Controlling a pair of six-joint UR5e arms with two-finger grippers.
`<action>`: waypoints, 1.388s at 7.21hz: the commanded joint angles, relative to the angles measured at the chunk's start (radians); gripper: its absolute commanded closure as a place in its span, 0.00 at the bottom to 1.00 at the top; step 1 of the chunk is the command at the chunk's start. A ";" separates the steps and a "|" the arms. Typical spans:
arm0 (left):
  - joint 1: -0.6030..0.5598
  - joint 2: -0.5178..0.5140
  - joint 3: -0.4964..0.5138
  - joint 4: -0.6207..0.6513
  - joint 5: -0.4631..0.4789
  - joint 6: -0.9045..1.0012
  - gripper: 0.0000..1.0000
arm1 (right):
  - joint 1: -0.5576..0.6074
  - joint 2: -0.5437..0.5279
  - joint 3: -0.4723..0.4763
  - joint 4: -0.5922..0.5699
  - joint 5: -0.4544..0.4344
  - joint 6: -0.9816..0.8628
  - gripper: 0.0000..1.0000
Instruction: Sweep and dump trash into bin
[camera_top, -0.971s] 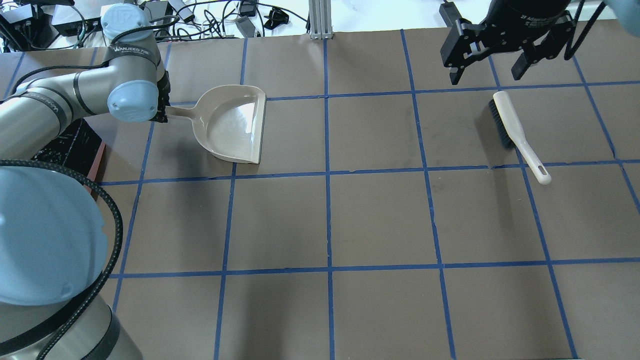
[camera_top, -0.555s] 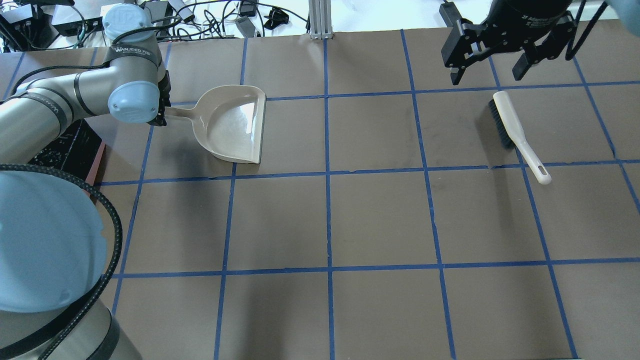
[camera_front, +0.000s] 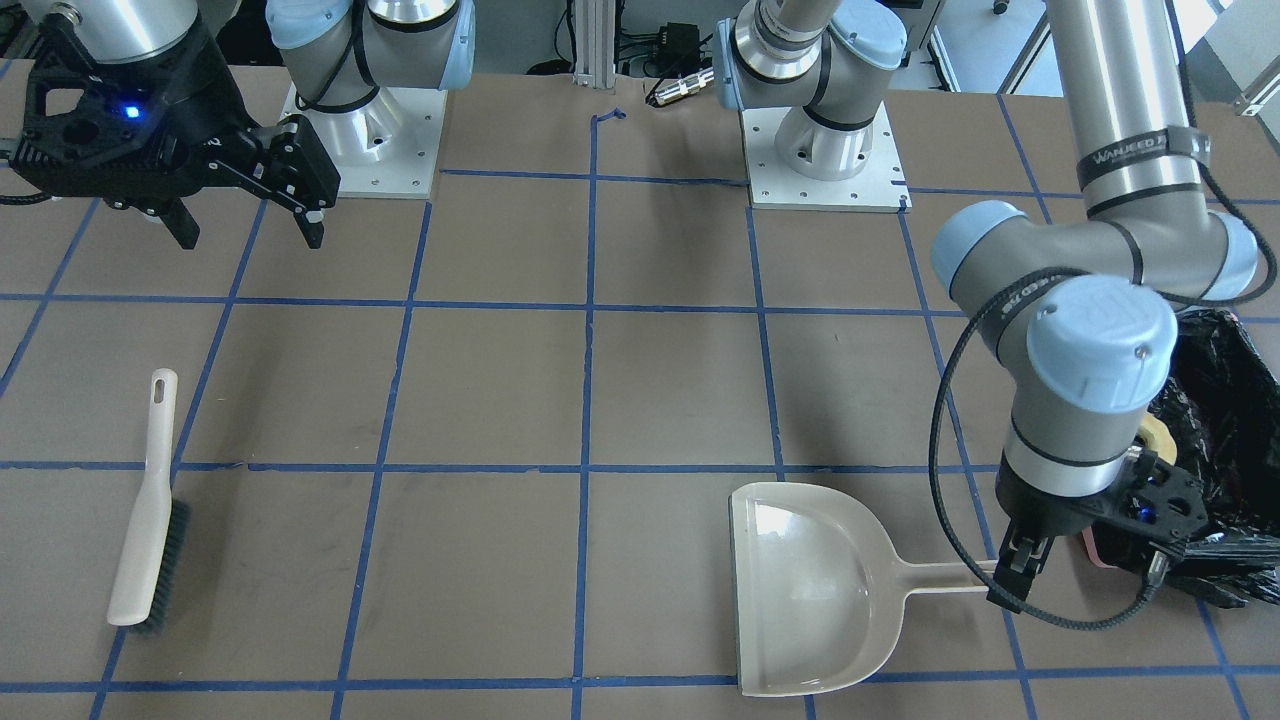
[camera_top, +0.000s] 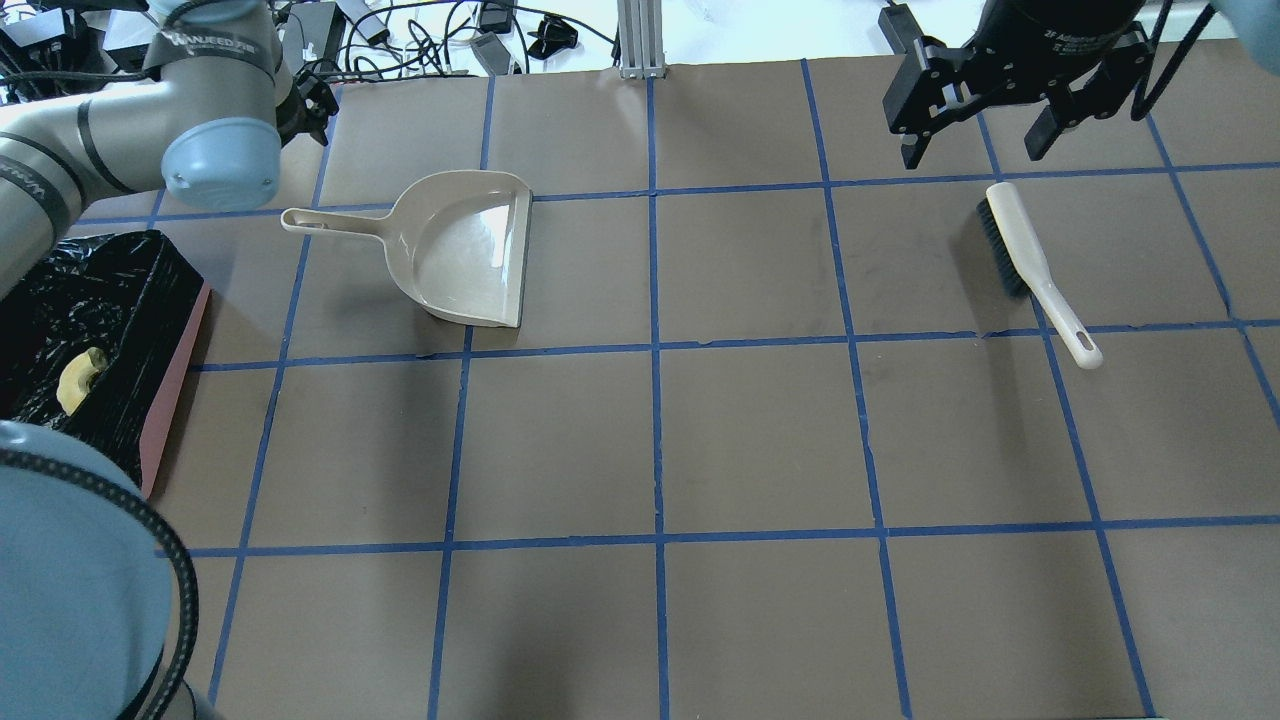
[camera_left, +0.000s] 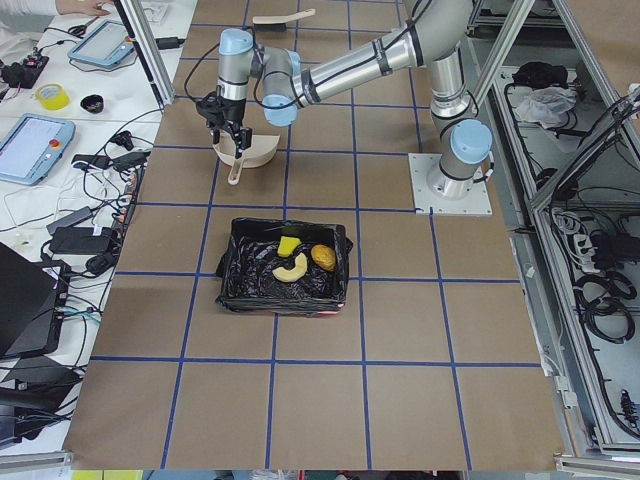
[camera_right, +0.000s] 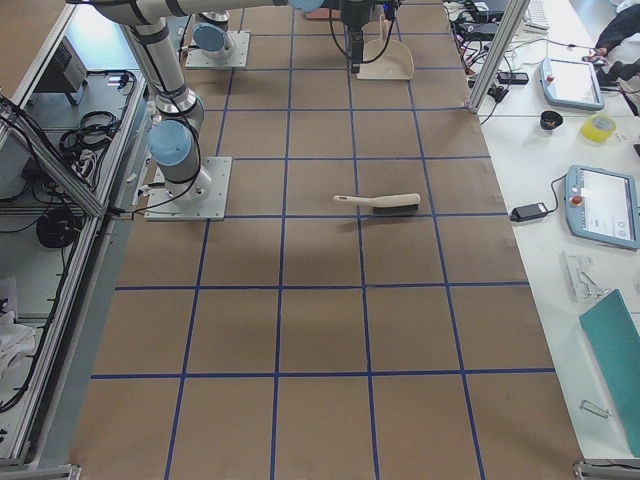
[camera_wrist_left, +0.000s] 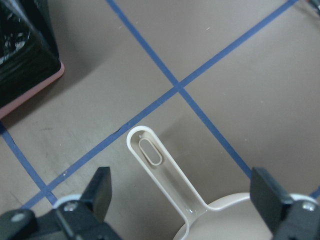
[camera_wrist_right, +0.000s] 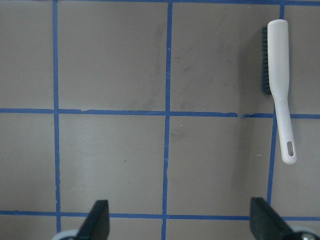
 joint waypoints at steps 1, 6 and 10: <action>0.003 0.093 -0.017 -0.037 -0.091 0.225 0.00 | 0.002 -0.001 -0.001 -0.002 0.008 0.000 0.00; -0.057 0.246 -0.027 -0.281 -0.087 0.534 0.00 | 0.002 -0.001 -0.001 -0.003 0.011 0.002 0.00; -0.129 0.299 -0.035 -0.478 -0.085 0.678 0.00 | 0.002 -0.001 -0.001 -0.002 0.008 0.002 0.00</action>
